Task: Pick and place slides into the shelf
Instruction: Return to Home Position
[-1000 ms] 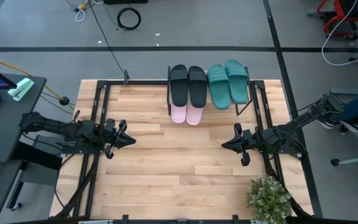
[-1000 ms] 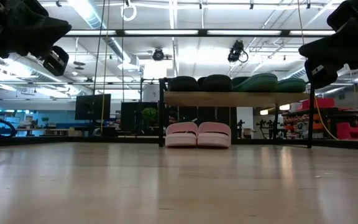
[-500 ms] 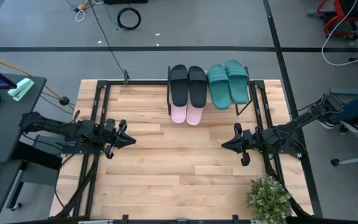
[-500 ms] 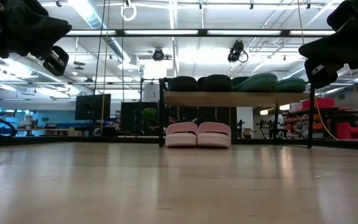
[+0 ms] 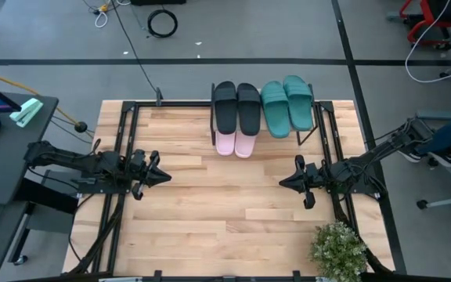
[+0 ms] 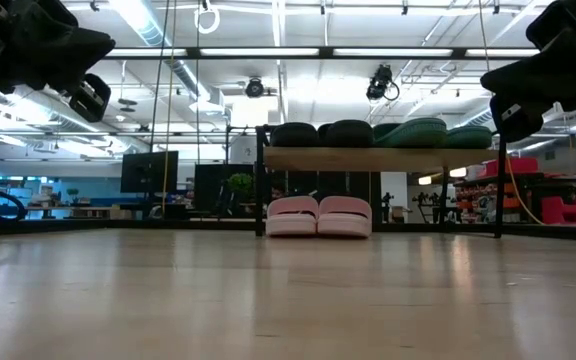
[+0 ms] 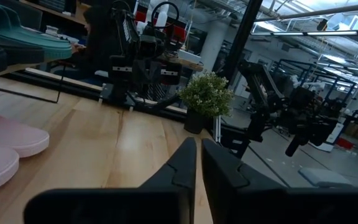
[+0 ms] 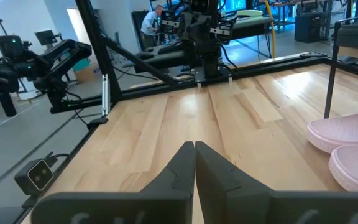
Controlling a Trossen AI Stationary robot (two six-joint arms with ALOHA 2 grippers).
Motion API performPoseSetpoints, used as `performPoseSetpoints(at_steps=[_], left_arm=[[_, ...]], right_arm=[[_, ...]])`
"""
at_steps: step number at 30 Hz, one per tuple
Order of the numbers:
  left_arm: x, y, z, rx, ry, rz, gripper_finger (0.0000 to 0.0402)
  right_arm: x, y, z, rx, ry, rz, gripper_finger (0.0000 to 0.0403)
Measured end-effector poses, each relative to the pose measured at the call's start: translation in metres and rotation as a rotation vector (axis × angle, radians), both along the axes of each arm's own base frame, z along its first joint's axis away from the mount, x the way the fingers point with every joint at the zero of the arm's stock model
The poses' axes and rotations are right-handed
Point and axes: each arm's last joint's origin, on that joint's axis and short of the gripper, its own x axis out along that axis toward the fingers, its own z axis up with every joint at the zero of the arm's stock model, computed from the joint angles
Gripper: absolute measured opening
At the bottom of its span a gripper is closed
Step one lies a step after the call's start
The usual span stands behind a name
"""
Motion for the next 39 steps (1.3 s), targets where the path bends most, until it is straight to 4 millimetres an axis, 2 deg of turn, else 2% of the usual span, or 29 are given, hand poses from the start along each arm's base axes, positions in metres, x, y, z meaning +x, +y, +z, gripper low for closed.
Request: performPoseSetpoints(at_steps=[6, 16, 26, 39], left_arm=[[0.0000, 0.0000, 0.0000, 0.000, 0.000, 0.000, 0.0036], [0.0000, 0.0000, -0.0001, 0.000, 0.000, 0.000, 0.0023], [0.0000, 0.0000, -0.0002, 0.000, 0.001, 0.000, 0.0036], [0.0000, 0.0000, -0.0001, 0.000, 0.000, 0.000, 0.0021]], right_arm=[[0.0000, 0.0000, 0.0000, 0.000, 0.000, 0.000, 0.0019], [0.0000, 0.0000, 0.0000, 0.000, 0.000, 0.000, 0.0019], [0.0000, 0.0000, 0.0000, 0.000, 0.000, 0.000, 0.0019], [0.0000, 0.0000, 0.0001, 0.000, 0.000, 0.000, 0.0019]])
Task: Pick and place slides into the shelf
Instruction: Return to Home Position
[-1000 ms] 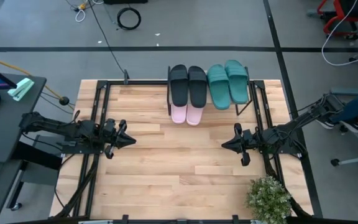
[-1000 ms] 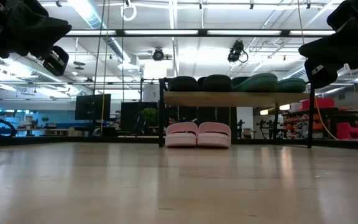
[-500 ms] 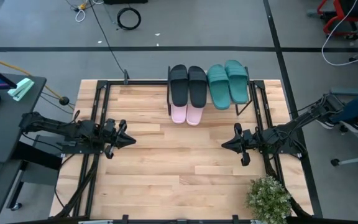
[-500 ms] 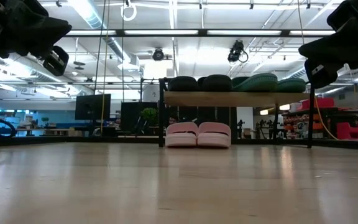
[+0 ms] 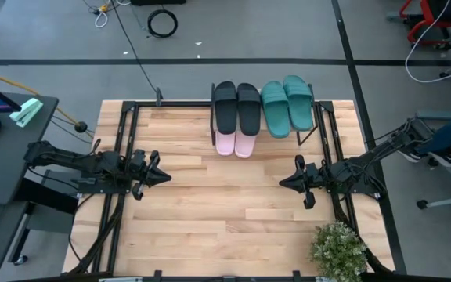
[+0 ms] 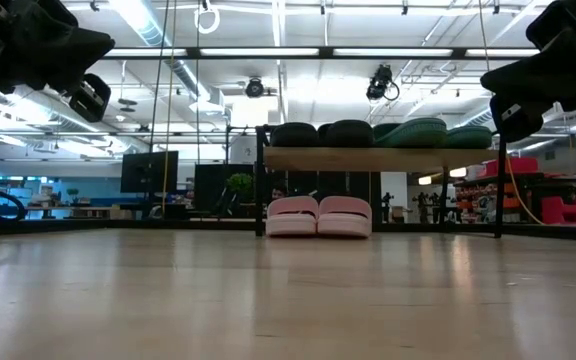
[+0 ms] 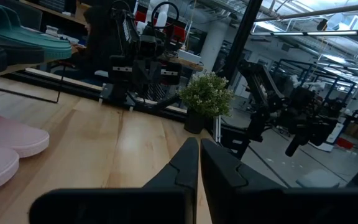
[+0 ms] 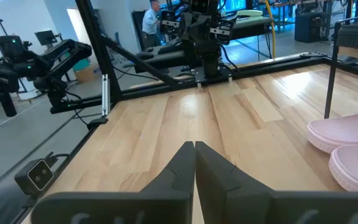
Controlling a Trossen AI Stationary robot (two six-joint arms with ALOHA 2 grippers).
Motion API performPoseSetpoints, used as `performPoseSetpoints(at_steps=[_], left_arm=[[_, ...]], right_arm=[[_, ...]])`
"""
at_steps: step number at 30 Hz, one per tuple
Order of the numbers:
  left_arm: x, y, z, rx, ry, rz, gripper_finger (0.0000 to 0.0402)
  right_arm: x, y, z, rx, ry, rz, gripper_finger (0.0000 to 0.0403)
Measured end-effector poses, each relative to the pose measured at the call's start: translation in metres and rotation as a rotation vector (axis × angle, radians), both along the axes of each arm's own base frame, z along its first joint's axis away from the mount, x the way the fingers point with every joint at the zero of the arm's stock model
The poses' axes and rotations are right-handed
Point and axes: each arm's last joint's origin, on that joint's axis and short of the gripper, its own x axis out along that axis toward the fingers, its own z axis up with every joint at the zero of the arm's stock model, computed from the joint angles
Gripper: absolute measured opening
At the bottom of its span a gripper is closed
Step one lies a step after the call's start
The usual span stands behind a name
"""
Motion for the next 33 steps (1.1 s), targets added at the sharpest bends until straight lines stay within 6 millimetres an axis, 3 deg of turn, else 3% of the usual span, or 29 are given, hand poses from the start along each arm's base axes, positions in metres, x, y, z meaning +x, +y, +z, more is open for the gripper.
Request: performPoseSetpoints(at_steps=[33], left_arm=[[0.0000, 0.0000, 0.0000, 0.000, 0.000, 0.000, 0.0036]], right_arm=[[0.0000, 0.0000, 0.0000, 0.000, 0.000, 0.000, 0.0019]])
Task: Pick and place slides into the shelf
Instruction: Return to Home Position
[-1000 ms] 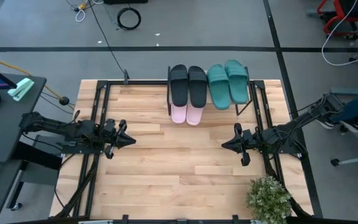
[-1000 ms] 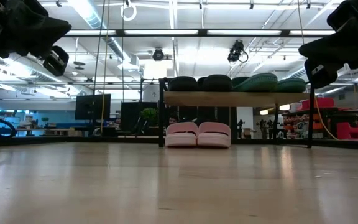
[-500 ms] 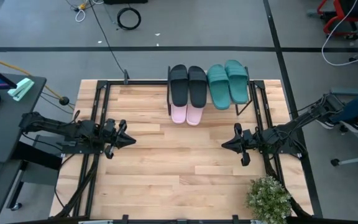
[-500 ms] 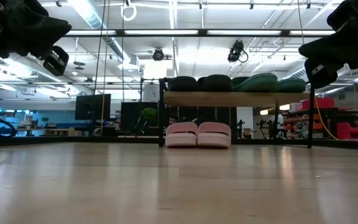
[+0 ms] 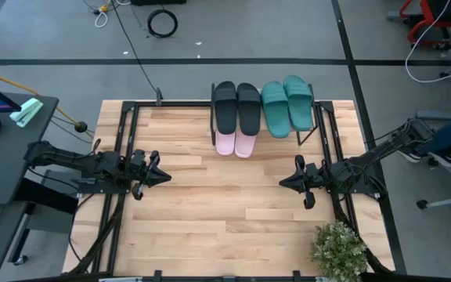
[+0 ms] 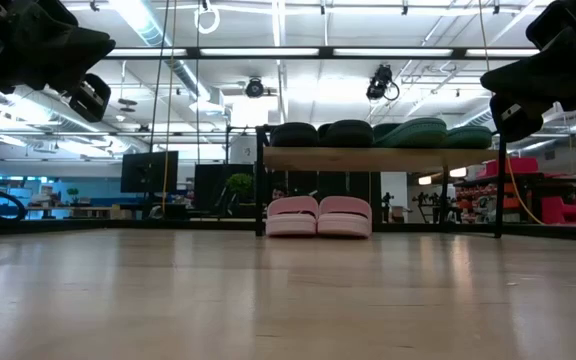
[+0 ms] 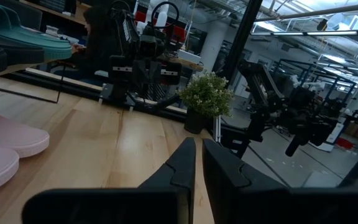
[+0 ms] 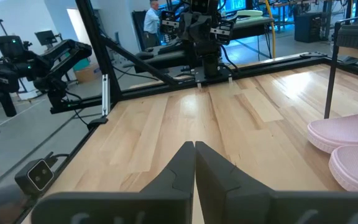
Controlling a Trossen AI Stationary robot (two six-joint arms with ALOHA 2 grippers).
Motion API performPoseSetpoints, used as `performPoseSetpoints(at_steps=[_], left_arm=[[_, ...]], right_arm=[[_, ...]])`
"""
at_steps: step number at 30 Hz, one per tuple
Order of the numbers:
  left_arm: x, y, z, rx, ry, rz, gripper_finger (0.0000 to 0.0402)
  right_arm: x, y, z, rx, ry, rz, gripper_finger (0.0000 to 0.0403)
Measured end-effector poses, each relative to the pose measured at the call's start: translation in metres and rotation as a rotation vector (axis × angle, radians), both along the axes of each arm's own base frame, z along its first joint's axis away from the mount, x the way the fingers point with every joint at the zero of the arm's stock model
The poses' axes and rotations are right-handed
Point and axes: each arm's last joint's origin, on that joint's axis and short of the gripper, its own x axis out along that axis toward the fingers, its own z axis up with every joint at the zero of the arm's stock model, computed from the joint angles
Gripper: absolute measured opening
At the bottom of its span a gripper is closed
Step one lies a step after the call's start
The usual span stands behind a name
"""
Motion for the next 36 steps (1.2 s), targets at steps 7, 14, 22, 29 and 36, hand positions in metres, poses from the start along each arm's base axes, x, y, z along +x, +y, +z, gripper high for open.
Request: performPoseSetpoints(at_steps=[7, 14, 22, 29, 36], left_arm=[[0.0000, 0.0000, 0.0000, 0.000, 0.000, 0.000, 0.0026], [0.0000, 0.0000, 0.0000, 0.000, 0.000, 0.000, 0.0021], [0.0000, 0.0000, 0.0000, 0.000, 0.000, 0.000, 0.0034], [0.0000, 0.0000, 0.0000, 0.000, 0.000, 0.000, 0.0032], [0.0000, 0.0000, -0.0001, 0.000, 0.001, 0.000, 0.0023]], right_arm=[[0.0000, 0.0000, 0.0000, 0.000, 0.000, 0.000, 0.0019], [0.0000, 0.0000, 0.0000, 0.000, 0.000, 0.000, 0.0019], [0.0000, 0.0000, 0.0000, 0.000, 0.000, 0.000, 0.0019], [0.0000, 0.0000, 0.0000, 0.000, 0.000, 0.000, 0.0019], [0.0000, 0.0000, 0.0000, 0.000, 0.000, 0.000, 0.0019]])
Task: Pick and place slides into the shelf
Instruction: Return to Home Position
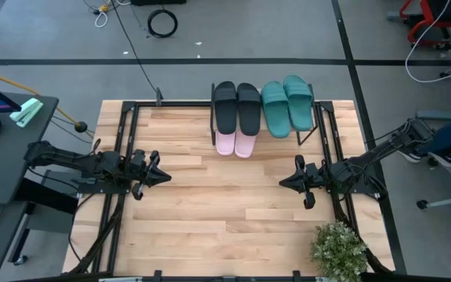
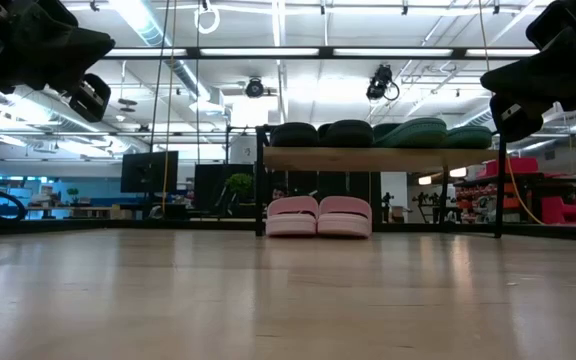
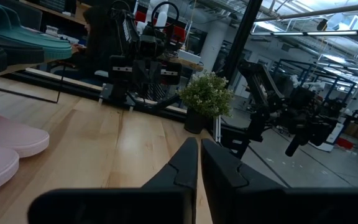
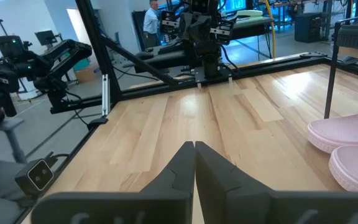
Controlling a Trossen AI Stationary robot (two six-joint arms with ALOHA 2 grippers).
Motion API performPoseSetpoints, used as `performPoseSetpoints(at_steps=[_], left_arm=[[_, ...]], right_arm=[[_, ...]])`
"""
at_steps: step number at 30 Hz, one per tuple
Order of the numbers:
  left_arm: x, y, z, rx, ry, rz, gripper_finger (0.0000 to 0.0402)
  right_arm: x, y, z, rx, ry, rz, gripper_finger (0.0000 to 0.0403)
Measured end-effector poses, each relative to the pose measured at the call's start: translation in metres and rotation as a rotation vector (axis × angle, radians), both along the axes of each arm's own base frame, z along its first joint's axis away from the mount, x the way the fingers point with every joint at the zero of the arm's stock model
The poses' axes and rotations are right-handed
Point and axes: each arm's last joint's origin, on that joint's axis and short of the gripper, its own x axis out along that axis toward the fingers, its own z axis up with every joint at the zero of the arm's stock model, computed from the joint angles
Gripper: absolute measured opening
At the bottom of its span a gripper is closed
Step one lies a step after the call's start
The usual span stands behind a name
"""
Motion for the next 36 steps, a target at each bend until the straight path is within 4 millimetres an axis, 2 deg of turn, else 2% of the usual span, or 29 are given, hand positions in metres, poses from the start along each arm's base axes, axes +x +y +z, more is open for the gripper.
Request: performPoseSetpoints(at_steps=[10, 19, 29, 36], left_arm=[[0.0000, 0.0000, 0.0001, 0.000, -0.001, 0.000, 0.0036], [0.0000, 0.0000, 0.0000, 0.000, 0.000, 0.000, 0.0023], [0.0000, 0.0000, 0.0001, 0.000, -0.001, 0.000, 0.0036], [0.0000, 0.0000, 0.0000, 0.000, 0.000, 0.000, 0.0027]], right_arm=[[0.0000, 0.0000, 0.0000, 0.000, 0.000, 0.000, 0.0019], [0.0000, 0.0000, 0.0000, 0.000, 0.000, 0.000, 0.0019], [0.0000, 0.0000, 0.0000, 0.000, 0.000, 0.000, 0.0019], [0.0000, 0.0000, 0.0000, 0.000, 0.000, 0.000, 0.0019]])
